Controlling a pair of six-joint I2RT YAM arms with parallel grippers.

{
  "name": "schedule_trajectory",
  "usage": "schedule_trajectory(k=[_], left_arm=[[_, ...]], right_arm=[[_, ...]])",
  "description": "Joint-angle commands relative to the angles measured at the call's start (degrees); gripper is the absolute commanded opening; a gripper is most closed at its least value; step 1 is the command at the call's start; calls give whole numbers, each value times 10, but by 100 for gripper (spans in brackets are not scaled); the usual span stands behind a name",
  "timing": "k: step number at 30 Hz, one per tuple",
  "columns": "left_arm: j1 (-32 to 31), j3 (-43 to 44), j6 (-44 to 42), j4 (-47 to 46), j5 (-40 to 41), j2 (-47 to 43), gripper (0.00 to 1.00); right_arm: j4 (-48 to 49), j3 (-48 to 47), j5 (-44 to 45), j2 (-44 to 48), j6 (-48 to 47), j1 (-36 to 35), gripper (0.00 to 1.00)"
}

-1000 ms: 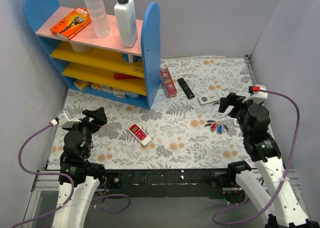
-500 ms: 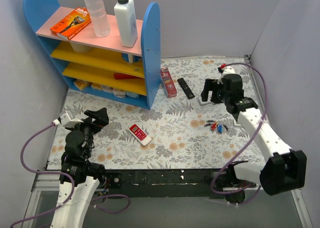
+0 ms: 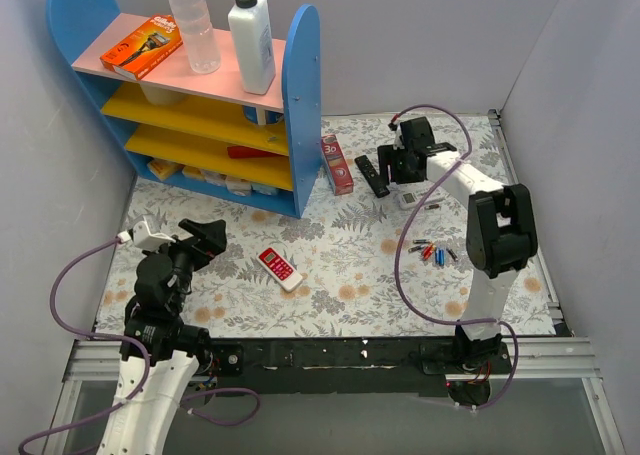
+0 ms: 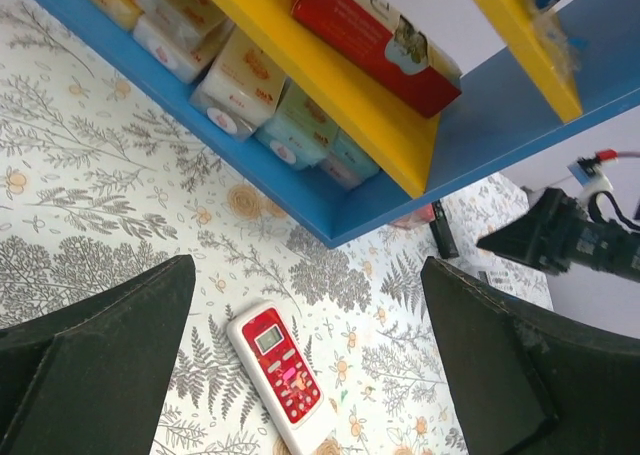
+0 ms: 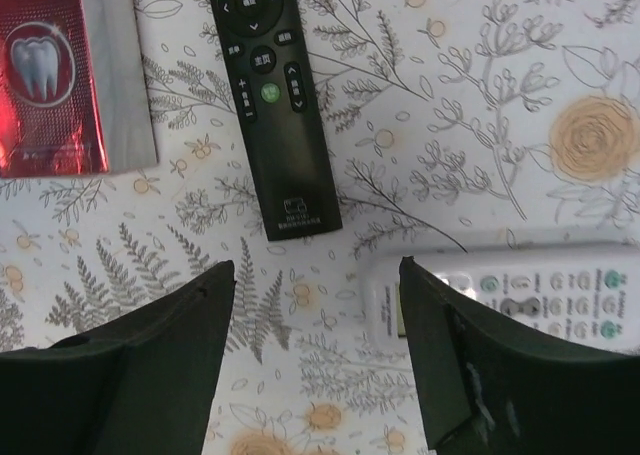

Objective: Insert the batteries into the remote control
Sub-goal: Pick up the remote control from the center of the board.

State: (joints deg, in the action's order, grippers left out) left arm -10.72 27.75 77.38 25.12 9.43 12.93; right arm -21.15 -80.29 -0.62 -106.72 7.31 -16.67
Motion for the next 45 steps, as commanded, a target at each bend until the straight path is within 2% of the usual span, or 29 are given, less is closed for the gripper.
schedule_trajectory(k=[1, 2, 8, 12, 18, 22, 23, 25, 26, 29, 31, 38, 41, 45], left_arm=[[-2, 6, 7, -9, -35, 31, 98], [-3, 4, 9, -15, -43, 39, 98], [-3, 1, -17, -25, -93, 61, 98], [-3, -1, -29, -24, -115, 57, 98], [-3, -6, -35, -33, -143, 61, 98], [-3, -8, -34, -39, -160, 64, 98], [-3, -8, -33, -39, -163, 61, 98], [-3, -10, -28, -44, -177, 60, 98], [-3, -12, -26, -45, -181, 59, 98], [-3, -17, -18, -57, -215, 59, 98], [-3, -28, -14, -77, -252, 60, 98], [-3, -84, 14, -183, -371, 56, 98], [-4, -108, 22, -248, -415, 59, 98], [-15, -140, 52, -337, -432, 71, 98]], right_arm=[[-35, -82, -10, -57, -27, -25, 70], [-37, -90, -10, -79, -27, -32, 67], [-49, -137, 23, -144, -36, -50, 66], [-47, -137, 67, -159, -45, -53, 66], [-54, -117, 83, -172, -56, -56, 63], [-46, -74, 89, -158, -56, -63, 50], [-44, -64, 89, -146, -55, -66, 43], [-40, -30, 87, -129, -44, -71, 35], [-37, -18, 85, -106, -37, -75, 25], [-23, 53, 60, -47, 1, -80, 13], [-12, 91, 24, -12, 36, -83, 12], [65, 302, -87, 197, 137, -117, 6], [84, 347, -112, 281, 166, -132, 3], [121, 399, -155, 374, 211, -153, 2]])
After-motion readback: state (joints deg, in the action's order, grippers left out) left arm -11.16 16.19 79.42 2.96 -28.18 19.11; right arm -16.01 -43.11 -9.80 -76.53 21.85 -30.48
